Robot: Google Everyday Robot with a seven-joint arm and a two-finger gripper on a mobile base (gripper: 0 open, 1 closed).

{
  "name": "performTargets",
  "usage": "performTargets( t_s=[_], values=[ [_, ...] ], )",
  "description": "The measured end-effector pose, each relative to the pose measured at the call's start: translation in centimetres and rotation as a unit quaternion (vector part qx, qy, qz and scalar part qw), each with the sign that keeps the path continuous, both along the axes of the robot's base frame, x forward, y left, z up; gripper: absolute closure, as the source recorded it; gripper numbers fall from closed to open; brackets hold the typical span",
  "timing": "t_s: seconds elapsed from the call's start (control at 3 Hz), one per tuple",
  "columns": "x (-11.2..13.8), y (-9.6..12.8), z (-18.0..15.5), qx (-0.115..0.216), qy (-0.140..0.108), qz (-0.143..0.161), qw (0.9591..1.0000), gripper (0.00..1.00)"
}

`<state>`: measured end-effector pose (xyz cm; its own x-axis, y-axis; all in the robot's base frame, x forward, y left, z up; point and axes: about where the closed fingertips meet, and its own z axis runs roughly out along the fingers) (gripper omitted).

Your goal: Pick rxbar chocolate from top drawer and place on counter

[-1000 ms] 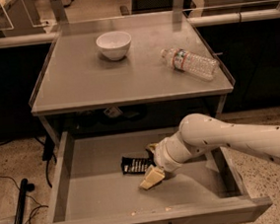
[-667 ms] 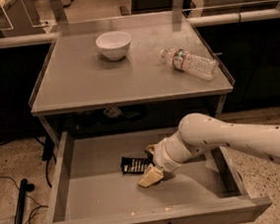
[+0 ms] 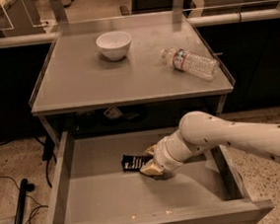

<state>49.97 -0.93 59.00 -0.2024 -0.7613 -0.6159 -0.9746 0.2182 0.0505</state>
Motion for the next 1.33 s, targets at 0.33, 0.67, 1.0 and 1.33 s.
performTargets(
  t_s=[0.33,0.67,1.0,1.33],
  values=[
    [0.0,0.0,0.3,0.0,0.0,0.0,1.0,1.0],
    [-0.7,0.5,2.0,-0.001,0.002,0.023,0.9997,1.0],
    [-1.7,1.0,5.4,-0.004,-0.018,0.049,0.9986,1.0],
    [-2.7,1.3,9.0,-0.01,-0.047,0.065,0.9967,1.0]
  ],
)
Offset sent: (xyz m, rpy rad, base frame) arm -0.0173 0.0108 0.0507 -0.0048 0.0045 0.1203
